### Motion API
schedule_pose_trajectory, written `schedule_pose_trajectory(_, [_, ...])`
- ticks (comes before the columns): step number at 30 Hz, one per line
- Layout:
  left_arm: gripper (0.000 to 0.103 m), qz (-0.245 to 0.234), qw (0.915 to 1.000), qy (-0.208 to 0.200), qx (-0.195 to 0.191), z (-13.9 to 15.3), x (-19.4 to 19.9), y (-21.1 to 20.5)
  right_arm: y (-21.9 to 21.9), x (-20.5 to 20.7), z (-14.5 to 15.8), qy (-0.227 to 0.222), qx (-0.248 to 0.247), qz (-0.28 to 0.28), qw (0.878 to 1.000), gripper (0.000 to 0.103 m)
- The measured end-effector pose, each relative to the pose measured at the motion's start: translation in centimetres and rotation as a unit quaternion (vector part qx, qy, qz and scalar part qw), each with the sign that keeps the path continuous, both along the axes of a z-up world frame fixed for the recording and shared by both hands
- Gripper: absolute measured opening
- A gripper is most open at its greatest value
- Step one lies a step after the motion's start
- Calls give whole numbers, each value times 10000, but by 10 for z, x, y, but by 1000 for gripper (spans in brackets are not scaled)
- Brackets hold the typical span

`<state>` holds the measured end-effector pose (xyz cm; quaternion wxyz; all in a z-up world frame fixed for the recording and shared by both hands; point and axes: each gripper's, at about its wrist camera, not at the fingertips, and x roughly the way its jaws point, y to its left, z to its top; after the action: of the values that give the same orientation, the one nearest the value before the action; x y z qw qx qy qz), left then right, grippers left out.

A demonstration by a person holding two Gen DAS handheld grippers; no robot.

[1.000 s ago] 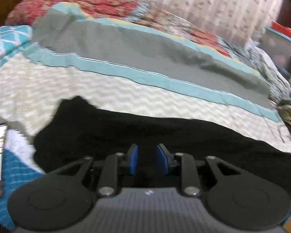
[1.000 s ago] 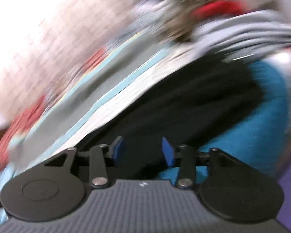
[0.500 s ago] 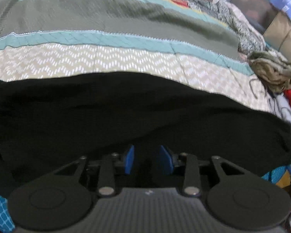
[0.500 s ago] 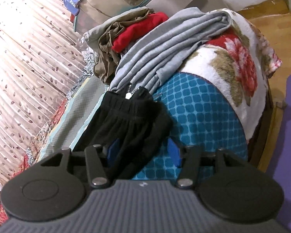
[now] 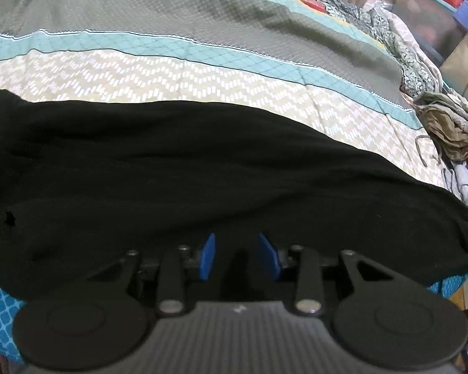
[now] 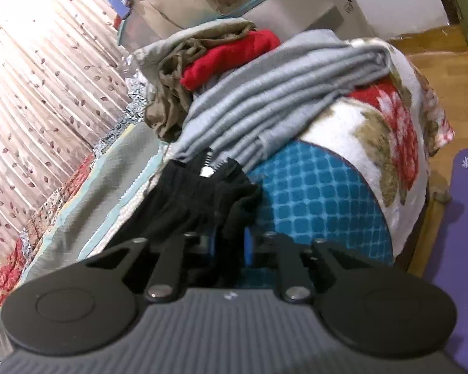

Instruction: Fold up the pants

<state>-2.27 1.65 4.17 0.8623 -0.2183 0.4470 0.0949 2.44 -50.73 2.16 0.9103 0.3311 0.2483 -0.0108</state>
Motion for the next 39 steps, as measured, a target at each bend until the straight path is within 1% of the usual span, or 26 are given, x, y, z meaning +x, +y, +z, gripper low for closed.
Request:
schedule_pose_trajectory(3, [33, 46, 9999, -102, -88, 1, -4, 9, 19, -10, 30, -390, -238, 270, 9986, 17])
schedule_pose_trajectory(5, [33, 60, 9996, -172, -205, 1, -5, 13, 41, -13, 54, -665, -485, 655, 9945, 16])
schedule_pose_trajectory(7, [33, 63, 9988, -263, -407, 0, -4, 18, 70, -14, 75, -892, -810, 1135, 9862, 16])
schedule_pose_trajectory(9, [33, 16, 9972, -376, -646, 0, -2, 19, 104, -16, 90, -1066, -1079, 1682, 9740, 16])
schedule_pose_trajectory(11, [33, -47, 9964, -447, -724, -1, -1, 18, 143, -16, 97, -1135, -1288, 2291, 9582, 16])
schedule_pose_trajectory(12, [34, -60, 9962, -471, -734, -1, -2, 18, 165, -18, 97, -1149, -1399, 2629, 9477, 16])
schedule_pose_trajectory(14, [35, -58, 9957, -509, -772, -4, -5, 20, 213, -22, 91, -1132, -1672, 3292, 9224, 16])
schedule_pose_trajectory(16, [36, 8, 9954, -493, -822, -7, -11, 25, 254, -21, 77, -889, -1749, 3802, 9039, 16])
schedule_pose_trajectory(18, [36, 156, 9949, -465, -880, -12, -20, 35, 290, -19, 52, -531, -1736, 4227, 8879, 17])
schedule_pose_trajectory(19, [36, 232, 9946, -460, -906, -14, -24, 39, 309, -18, 38, -321, -1854, 4373, 8794, 22])
schedule_pose_trajectory(21, [36, 423, 9932, -475, -980, -17, -36, 52, 335, -22, 11, 88, -2303, 4652, 8547, 29])
schedule_pose_trajectory(22, [36, 493, 9924, -501, -1010, -17, -41, 58, 337, -28, 11, -55, -2426, 4683, 8496, 42])
schedule_pose_trajectory(23, [37, 569, 9913, -568, -1039, -16, -49, 65, 336, -30, 16, -124, -2331, 4819, 8446, 59])
schedule_pose_trajectory(24, [39, 615, 9907, -622, -1044, -16, -54, 70, 331, -29, 23, -113, -2115, 4977, 8411, 60])
schedule_pose_trajectory(26, [41, 711, 9896, -728, -1014, -15, -67, 79, 321, -29, 38, -238, -1853, 5029, 8439, 59])
schedule_pose_trajectory(28, [41, 773, 9889, -794, -993, -15, -75, 86, 308, -34, 53, -487, -1736, 4948, 8501, 56])
schedule_pose_trajectory(29, [41, 813, 9883, -840, -984, -14, -78, 88, 302, -33, 60, -607, -1658, 4853, 8563, 48])
schedule_pose_trajectory(30, [41, 857, 9877, -878, -972, -13, -80, 90, 297, -33, 61, -667, -1594, 4786, 8609, 42])
schedule_pose_trajectory(31, [41, 911, 9871, -902, -960, -13, -81, 92, 295, -29, 63, -670, -1543, 4708, 8660, 32])
schedule_pose_trajectory(32, [41, 970, 9864, -908, -963, -13, -81, 94, 296, -23, 60, -618, -1539, 4652, 8695, 25])
schedule_pose_trajectory(34, [41, 1010, 9857, -902, -1003, -14, -81, 96, 301, -11, 43, -283, -1621, 4538, 8758, 23])
schedule_pose_trajectory(35, [41, 1018, 9857, -904, -990, -15, -81, 97, 304, -4, 31, -30, -1624, 4539, 8761, 23])
schedule_pose_trajectory(36, [41, 1027, 9859, -909, -958, -15, -82, 97, 311, 5, 12, 380, -1679, 4583, 8720, 23])
schedule_pose_trajectory(37, [41, 1035, 9860, -911, -940, -16, -84, 98, 316, 7, -3, 573, -1722, 4586, 8699, 23])
schedule_pose_trajectory(38, [41, 1066, 9856, -926, -932, -15, -87, 100, 314, 2, -6, 351, -1691, 4518, 8752, 22])
schedule_pose_trajectory(39, [41, 1100, 9849, -951, -936, -14, -91, 103, 318, 0, -2, 361, -1816, 4529, 8721, 22])
